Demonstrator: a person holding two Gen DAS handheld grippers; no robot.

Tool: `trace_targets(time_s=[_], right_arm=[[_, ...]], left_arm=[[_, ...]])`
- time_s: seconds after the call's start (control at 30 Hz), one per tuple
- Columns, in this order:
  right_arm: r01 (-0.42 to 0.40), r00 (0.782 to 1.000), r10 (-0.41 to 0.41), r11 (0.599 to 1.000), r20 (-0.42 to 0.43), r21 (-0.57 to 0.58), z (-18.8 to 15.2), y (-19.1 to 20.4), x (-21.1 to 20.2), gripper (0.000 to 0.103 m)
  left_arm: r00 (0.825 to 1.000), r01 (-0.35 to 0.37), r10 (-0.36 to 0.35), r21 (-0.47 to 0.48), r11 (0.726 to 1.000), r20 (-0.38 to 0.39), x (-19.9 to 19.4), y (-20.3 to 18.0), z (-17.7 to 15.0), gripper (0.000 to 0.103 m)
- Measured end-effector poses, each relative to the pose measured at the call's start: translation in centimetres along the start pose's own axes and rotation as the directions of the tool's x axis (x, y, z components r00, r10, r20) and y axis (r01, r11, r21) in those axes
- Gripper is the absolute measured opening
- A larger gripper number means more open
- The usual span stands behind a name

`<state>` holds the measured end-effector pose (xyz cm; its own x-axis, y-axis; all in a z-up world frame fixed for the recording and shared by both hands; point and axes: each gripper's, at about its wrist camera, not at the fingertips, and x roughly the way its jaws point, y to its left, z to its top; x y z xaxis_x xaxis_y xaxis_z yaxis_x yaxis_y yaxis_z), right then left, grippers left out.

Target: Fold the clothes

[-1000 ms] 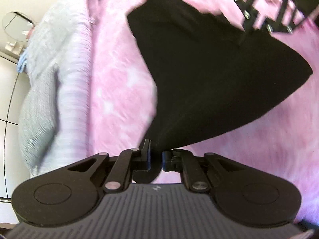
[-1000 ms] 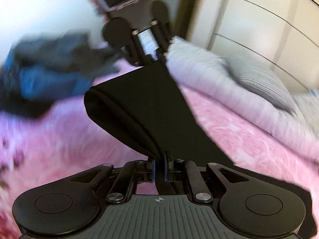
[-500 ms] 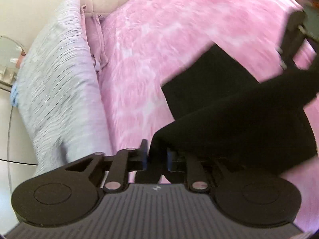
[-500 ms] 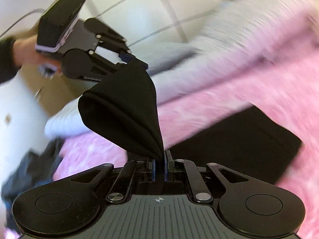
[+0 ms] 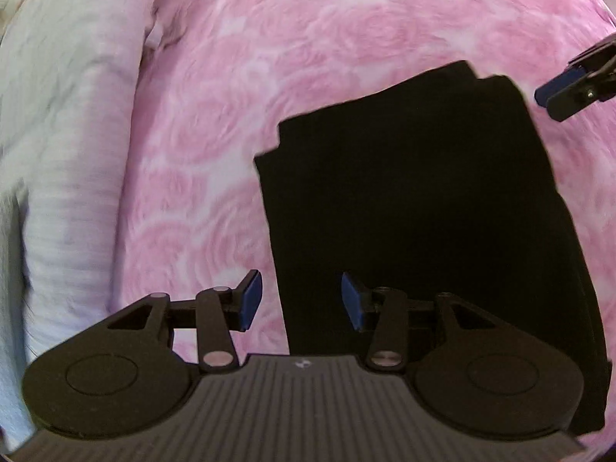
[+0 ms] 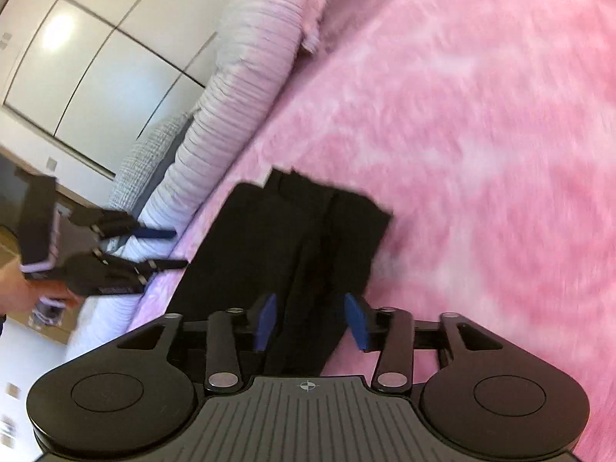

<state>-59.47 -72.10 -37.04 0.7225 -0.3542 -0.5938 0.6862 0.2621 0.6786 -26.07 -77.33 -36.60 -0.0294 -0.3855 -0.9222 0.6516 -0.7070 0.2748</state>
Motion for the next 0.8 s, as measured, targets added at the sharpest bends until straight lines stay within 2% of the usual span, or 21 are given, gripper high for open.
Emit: trace_targets(time_s=[0.13, 0.27, 0.3, 0.33, 0.4, 0.43, 0.5, 0.63, 0.73, 0.8], right_arm=[[0.038, 0.999, -0.037, 0.998, 0.011, -0.04, 0.7, 0.9, 2.2, 0.05], [0.076, 0.997, -0.074, 0.994, 0.023, -0.08, 1.4, 1.8, 4.3, 0.047], [0.098, 0.995, -0.097, 0.992, 0.023, -0.084, 1.5, 1.9, 4.8, 0.042], [0.128, 0.992, -0.126, 0.988, 0.022, -0.086, 1.6, 2.0, 5.3, 0.032], [0.158, 0.987, -0.157, 0.984, 0.017, -0.085, 1.6, 2.2, 5.6, 0.025], [0.17, 0.985, -0.169, 0.982, 0.015, -0.085, 1.6, 2.2, 5.8, 0.021], [0.175, 0.985, -0.175, 0.98, 0.007, -0.095, 1.8, 2.6, 5.6, 0.013], [0.159, 0.987, -0.156, 0.982, 0.032, -0.105, 2.8, 3.6, 3.7, 0.01], [0.172, 0.985, -0.168, 0.979, 0.048, -0.106, 3.4, 3.1, 3.4, 0.01], [0.186, 0.982, -0.185, 0.981, 0.028, -0.061, 3.3, 1.6, 4.5, 0.011]], left_arm=[[0.996, 0.07, -0.059, -0.187, 0.98, 0.064, 1.3, 3.1, 0.3, 0.04], [0.978, 0.204, -0.169, -0.393, 0.897, 0.124, 3.8, 6.1, 1.3, 0.037], [0.973, 0.228, -0.192, -0.42, 0.879, 0.127, 4.3, 6.4, 1.4, 0.03], [0.968, 0.251, -0.214, -0.447, 0.859, 0.131, 4.9, 6.6, 1.4, 0.023], [0.956, 0.294, -0.258, -0.499, 0.815, 0.141, 6.0, 7.1, 1.6, 0.014], [0.953, 0.302, -0.266, -0.504, 0.809, 0.145, 6.2, 7.1, 1.7, 0.008], [0.952, 0.305, -0.261, -0.473, 0.827, 0.157, 5.6, 6.7, 2.0, 0.003], [0.94, 0.323, -0.247, -0.385, 0.864, 0.234, 2.2, 6.7, 3.3, 0.002], [0.939, 0.328, -0.25, -0.396, 0.858, 0.236, 3.5, 6.9, 3.4, 0.002], [0.939, 0.33, -0.253, -0.411, 0.85, 0.231, 4.8, 7.0, 3.4, 0.003]])
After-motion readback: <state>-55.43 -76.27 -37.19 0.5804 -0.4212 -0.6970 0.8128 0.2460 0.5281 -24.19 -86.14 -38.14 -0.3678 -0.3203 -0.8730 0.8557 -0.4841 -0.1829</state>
